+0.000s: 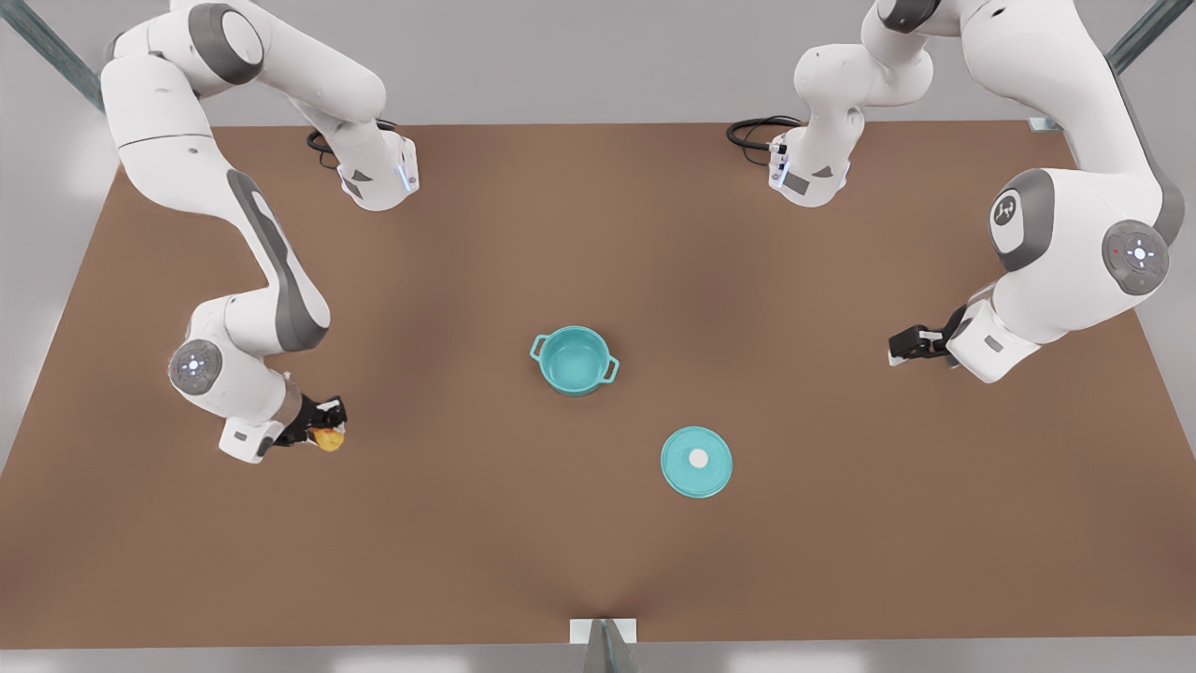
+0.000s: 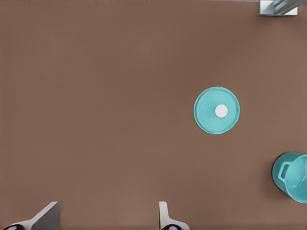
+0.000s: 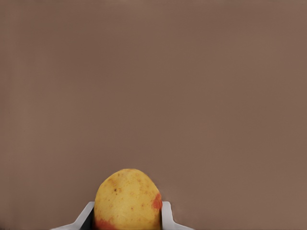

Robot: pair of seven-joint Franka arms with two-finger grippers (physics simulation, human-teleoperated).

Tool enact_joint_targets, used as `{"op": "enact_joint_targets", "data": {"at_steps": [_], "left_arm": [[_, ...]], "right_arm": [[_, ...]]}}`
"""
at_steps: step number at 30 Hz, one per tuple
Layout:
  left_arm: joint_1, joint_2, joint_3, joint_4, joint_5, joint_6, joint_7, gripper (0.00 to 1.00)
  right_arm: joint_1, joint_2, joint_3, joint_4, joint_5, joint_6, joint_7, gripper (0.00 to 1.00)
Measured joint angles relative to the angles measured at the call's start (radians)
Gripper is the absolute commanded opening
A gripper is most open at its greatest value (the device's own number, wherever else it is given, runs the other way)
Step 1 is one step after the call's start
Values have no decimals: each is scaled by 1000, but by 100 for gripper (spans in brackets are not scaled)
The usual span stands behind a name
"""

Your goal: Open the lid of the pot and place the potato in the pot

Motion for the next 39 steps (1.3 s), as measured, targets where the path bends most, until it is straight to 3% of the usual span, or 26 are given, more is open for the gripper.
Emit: {"op": "enact_joint_targets", "data": {"at_steps": [13,20,29,30,31,36,39], "left_arm": [[3,1,2,1,-1,17,19,100],[11,-2,7,5,-9,15,24,100],[10,-1,7,23,-22,3,28,100],[10,-1,7,23,-21,3,28,100],[11,-1,7,23,-19,3,29,100],[11,-1,6,23,-15,2,31,100],[12,-1,6,23,-13,1,32,100]], "right_arm": [[485,22,-2,145,86,-129,473,52],[648,130,-9,157,94,-120,697,52],[782,240,-129,254,95,-63,890,52],[787,243,-133,260,95,-61,907,70],[789,244,-136,263,93,-59,924,100],[769,204,-142,281,91,-67,995,100],[542,49,-139,262,85,-182,987,100]]}}
